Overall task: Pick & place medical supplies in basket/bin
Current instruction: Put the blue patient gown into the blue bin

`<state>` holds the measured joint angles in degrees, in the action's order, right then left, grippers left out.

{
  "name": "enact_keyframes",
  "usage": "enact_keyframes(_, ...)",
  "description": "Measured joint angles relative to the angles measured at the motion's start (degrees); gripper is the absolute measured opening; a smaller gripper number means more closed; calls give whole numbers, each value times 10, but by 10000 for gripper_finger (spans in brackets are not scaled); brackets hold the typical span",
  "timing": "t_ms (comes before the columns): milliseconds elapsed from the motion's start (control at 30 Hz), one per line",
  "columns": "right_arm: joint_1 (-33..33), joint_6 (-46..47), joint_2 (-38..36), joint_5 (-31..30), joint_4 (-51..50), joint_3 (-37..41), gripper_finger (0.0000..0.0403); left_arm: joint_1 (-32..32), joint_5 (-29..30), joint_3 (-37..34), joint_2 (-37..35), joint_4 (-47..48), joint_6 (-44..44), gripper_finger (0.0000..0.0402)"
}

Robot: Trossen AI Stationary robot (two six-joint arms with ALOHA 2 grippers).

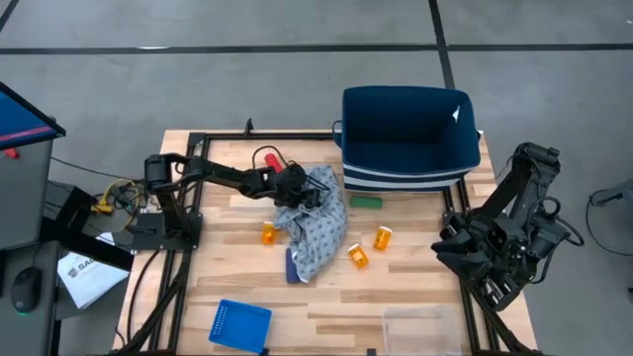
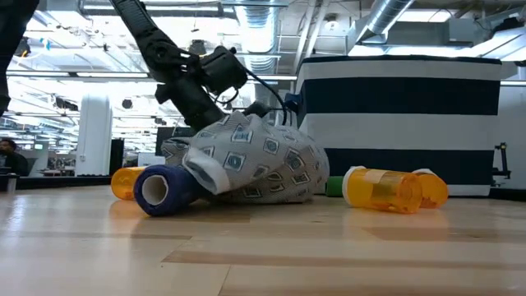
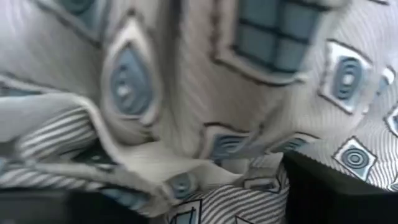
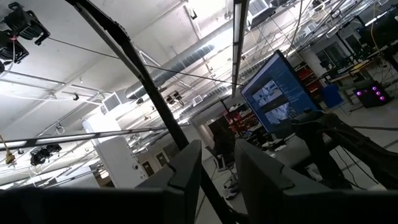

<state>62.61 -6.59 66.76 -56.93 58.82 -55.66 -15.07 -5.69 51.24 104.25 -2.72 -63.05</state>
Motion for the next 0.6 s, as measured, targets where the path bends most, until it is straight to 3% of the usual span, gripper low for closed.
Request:
enact_keyframes(233,-2,-11,0,0,1,0,95,-10,-1,-4,-24,38,43,24)
enact_keyframes(600,-2,-14,0,0,4,0,95,-12,-2,-12,-144,48,67,6)
